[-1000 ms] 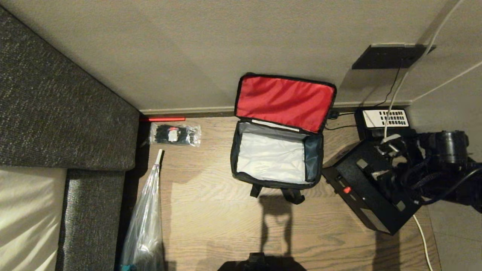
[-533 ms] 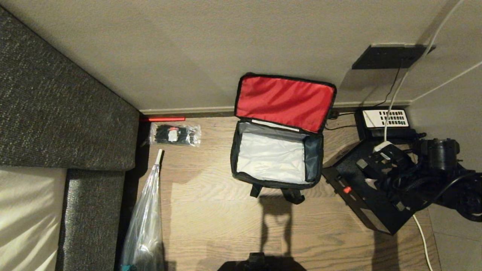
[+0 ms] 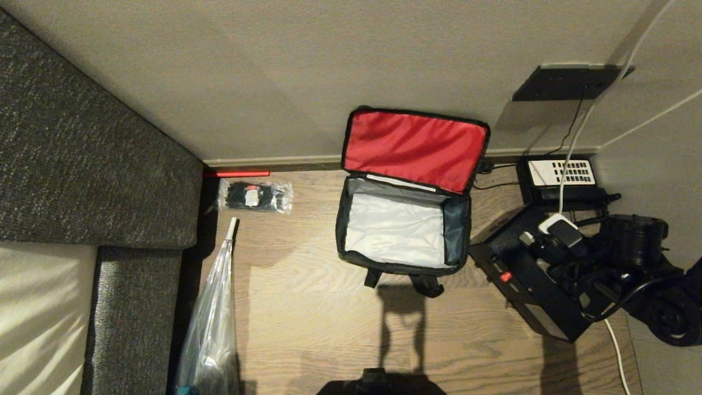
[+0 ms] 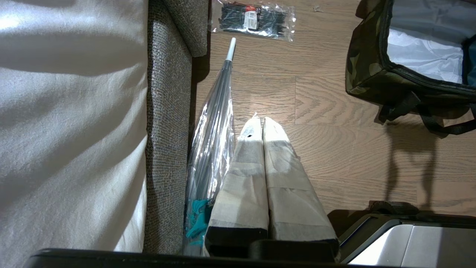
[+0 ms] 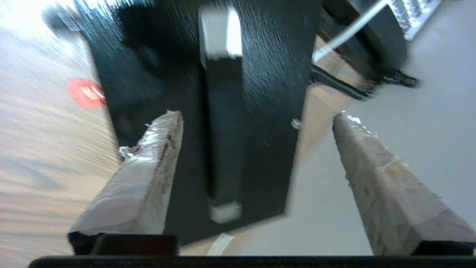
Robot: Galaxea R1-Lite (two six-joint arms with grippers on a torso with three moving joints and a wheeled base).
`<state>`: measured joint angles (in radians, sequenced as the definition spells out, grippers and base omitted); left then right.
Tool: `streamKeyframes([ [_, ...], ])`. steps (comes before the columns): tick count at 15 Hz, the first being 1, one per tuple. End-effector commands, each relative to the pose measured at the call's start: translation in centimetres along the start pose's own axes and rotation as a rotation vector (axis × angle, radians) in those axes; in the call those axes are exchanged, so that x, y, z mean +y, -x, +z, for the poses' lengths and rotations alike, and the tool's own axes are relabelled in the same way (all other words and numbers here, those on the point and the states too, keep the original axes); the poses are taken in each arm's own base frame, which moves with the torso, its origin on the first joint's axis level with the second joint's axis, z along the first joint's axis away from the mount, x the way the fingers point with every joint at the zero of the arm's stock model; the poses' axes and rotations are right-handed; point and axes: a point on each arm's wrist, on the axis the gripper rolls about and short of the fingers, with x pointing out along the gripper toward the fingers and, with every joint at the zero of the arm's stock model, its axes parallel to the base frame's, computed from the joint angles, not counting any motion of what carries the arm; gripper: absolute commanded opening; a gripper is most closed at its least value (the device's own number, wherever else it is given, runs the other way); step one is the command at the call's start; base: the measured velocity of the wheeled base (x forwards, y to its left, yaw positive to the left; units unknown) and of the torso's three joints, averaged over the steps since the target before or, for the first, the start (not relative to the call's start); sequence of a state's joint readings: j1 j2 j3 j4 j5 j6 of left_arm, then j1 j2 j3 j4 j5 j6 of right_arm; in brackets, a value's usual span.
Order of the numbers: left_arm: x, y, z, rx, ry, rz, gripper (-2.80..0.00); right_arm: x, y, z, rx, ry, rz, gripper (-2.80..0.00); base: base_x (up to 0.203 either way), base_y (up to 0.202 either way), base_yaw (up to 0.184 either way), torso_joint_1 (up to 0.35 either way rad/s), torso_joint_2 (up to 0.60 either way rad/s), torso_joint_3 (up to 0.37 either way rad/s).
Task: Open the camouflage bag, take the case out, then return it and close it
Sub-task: Grip the handle again
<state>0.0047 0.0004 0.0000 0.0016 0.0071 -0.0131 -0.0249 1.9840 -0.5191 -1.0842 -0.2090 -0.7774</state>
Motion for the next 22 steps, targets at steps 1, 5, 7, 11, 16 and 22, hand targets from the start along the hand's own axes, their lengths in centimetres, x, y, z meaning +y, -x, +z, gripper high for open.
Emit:
streamKeyframes([
  [1,0.0,0.0,-0.1,0.001,0.001,0.001,-2.80,0.8,0.1,-1.1,0.115,0.043,-0.048,0.00,0.000,0.000,0.000,0.000,0.00,0.000],
  [5,0.0,0.0,-0.1,0.001,0.001,0.001,-2.80,1.7,-0.7,-2.1,0.330,0.083,-0.206,0.00,0.000,0.000,0.000,0.000,0.00,0.000],
  [7,0.0,0.0,-0.1,0.001,0.001,0.001,-2.80,2.3,-0.3,-2.1,0.327,0.061,-0.201,0.00,0.000,0.000,0.000,0.000,0.00,0.000],
  [11,0.0,0.0,-0.1,0.001,0.001,0.001,-2.80,5.1,-0.2,-0.4,0.313,-0.002,-0.230,0.00,0.000,0.000,0.000,0.000,0.00,0.000],
  [16,0.0,0.0,-0.1,0.001,0.001,0.001,-2.80,5.7,-1.2,0.4,0.294,-0.056,-0.265,0.00,0.000,0.000,0.000,0.000,0.00,0.000],
  [22,0.0,0.0,-0.1,0.001,0.001,0.001,-2.80,5.6,-3.2,1.3,0.289,-0.026,-0.338,0.00,0.000,0.000,0.000,0.000,0.00,0.000],
])
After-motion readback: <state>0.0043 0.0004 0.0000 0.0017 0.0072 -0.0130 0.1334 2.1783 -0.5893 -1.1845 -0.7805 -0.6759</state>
